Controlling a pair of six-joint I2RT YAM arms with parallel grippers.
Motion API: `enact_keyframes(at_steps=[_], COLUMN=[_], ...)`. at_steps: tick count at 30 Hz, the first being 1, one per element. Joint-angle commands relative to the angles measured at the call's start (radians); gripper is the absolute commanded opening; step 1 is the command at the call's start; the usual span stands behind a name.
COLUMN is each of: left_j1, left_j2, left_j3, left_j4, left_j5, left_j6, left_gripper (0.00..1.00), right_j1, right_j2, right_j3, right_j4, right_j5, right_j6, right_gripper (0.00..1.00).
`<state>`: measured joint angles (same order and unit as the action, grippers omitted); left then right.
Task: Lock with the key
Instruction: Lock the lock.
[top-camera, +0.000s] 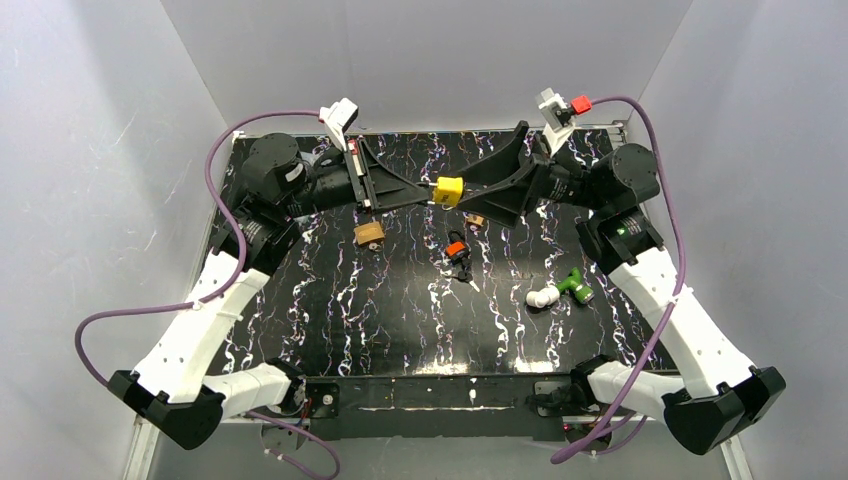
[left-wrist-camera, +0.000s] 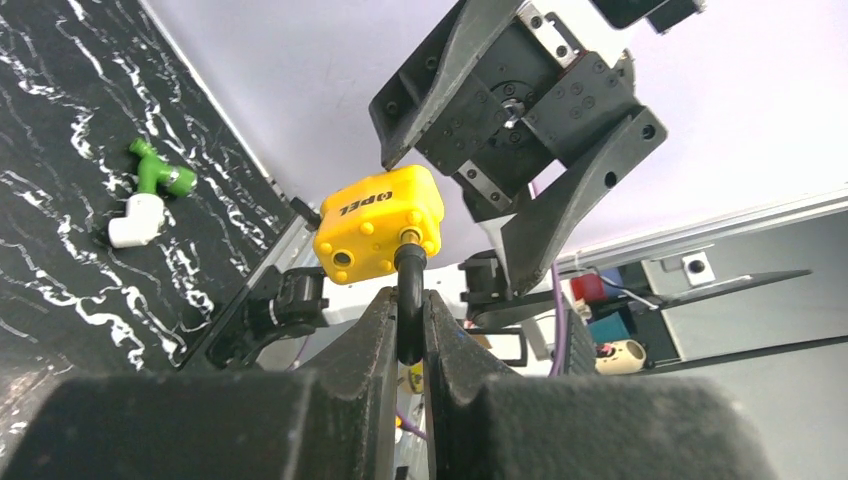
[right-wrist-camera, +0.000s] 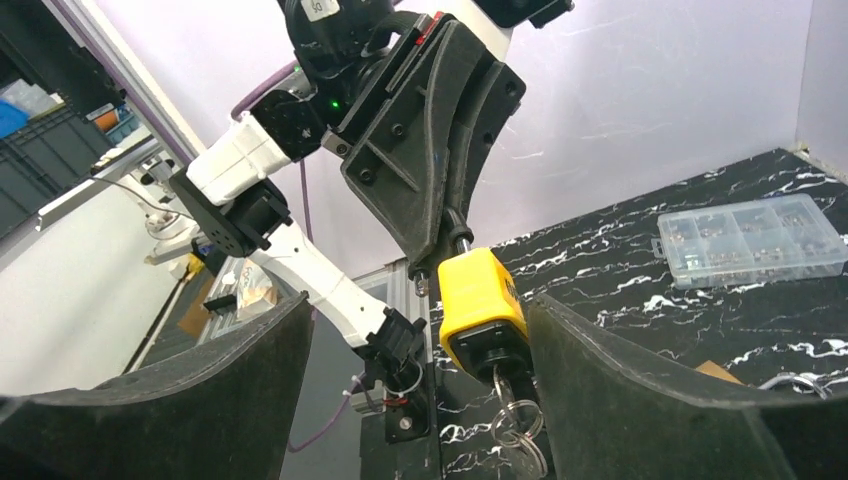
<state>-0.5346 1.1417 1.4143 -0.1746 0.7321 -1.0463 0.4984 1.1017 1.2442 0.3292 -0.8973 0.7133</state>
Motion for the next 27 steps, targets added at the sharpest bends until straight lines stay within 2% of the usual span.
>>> enact_keyframes(at_steps=[1, 6, 12, 22, 25, 27], left_j1=[-0.005, -0.005, -0.006, -0.005, -0.005, -0.005], left_j2=[-0.016, -0.008, 0.003, 0.005, 0.002, 0.001], left_j3=[0.027, 0.035, 0.036, 0.025, 0.023, 0.022], left_j4=[0.16, 0.182, 0.192, 0.193, 0.185, 0.181], left_j5=[-0.012, -0.003, 0.004, 0.007, 0.007, 0.011], left_j6=[-0.089, -0.099, -0.108, -0.106, -0.098, -0.087], left_gripper=[0.0, 0.0, 0.0, 0.0, 0.0, 0.0], right_j1=[-0.002, 0.002, 0.023, 0.06, 0.06, 0.061], right_j2=[-0.007, -0.002, 0.01, 0.023, 0.023, 0.022], right_j3=[0.047, 0.056, 0.069, 0.083, 0.082, 0.082], right_j4=[0.086, 0.041, 0.02, -0.046, -0.059, -0.069], right_j5=[-0.033, -0.017, -0.006, 0.03, 0.045, 0.049], right_j6=[0.032, -0.003, -0.02, -0.055, -0.055, -0.054], right_gripper=[0.84, 0.82, 0.71, 0.61, 0.49, 0.35])
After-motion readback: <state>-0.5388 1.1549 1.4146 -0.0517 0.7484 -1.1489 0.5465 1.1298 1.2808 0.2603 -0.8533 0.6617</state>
